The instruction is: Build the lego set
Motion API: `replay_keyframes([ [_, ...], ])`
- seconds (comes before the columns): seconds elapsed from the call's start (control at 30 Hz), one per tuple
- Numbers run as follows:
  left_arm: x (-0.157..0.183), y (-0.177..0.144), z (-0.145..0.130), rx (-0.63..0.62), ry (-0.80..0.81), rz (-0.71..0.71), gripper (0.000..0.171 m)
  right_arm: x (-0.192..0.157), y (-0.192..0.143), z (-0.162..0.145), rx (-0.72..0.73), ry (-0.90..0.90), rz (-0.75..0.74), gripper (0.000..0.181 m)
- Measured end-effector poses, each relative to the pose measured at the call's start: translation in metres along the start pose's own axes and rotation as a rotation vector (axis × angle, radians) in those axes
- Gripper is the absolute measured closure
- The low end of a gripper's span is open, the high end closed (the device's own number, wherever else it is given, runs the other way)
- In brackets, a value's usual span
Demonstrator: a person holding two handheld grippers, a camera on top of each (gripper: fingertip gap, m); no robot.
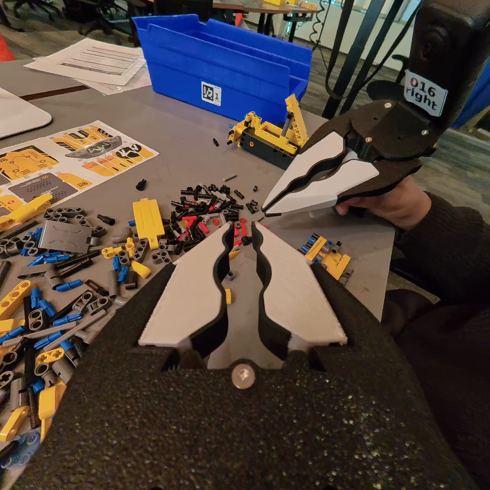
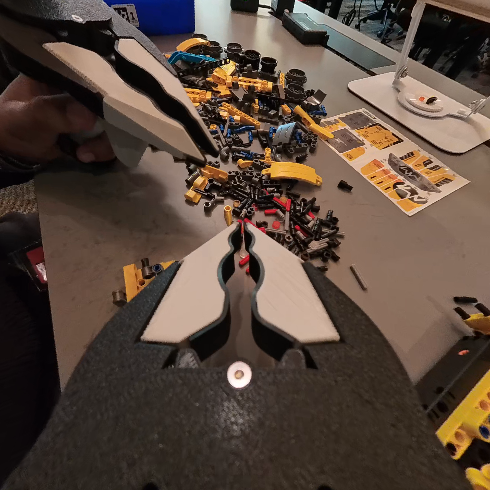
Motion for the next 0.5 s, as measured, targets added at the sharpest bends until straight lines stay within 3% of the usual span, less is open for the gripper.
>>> replay_keyframes([
  [0.5,-0.0022,-0.0009,0.0007,0.006,-0.029,-0.016,0.159,-0.0013,0.0018,-0.0011,-0.016,-0.012,0.001,0.18],
])
Point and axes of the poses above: each gripper's, where its closed fingertips meet, y out along the fingers, z out of its top, x = y × z across the jaws, the point moved 5 cm from there along -y, back along the fingers, and after that the axes turned 1 degree about -y, right-handed, at the moved point
